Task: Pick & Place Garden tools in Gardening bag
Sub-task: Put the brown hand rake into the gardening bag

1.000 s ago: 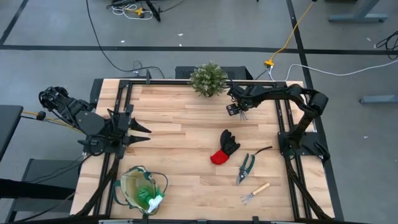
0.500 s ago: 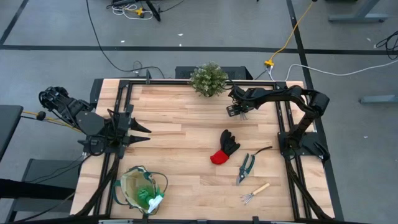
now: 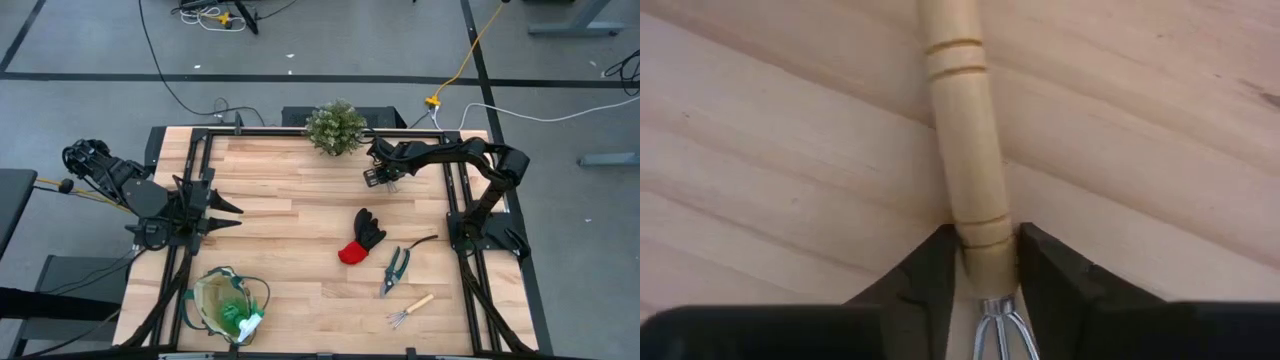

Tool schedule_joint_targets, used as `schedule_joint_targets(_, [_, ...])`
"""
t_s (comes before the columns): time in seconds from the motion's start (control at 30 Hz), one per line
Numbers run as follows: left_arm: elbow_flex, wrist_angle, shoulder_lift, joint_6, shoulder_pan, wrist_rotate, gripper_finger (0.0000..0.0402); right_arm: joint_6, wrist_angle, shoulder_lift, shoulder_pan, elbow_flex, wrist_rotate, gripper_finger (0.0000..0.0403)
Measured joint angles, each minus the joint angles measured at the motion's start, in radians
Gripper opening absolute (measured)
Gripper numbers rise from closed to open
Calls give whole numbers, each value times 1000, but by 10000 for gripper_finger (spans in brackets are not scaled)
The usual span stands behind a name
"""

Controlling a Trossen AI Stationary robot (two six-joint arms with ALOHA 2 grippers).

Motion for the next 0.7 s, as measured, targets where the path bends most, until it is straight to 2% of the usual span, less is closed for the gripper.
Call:
schedule_joint_targets(0.23, [0,0,0,-3,0,0,117,11,-2,0,0,0,-2,59])
schedule_joint_targets(0.5, [0,1,0,-7,0,0,117,4,-9,-21,1,-4,-3,55])
schedule_joint_targets(0.7, [0,15,0,-8,0,0,117,7,-58,-102,4,-6,12,54])
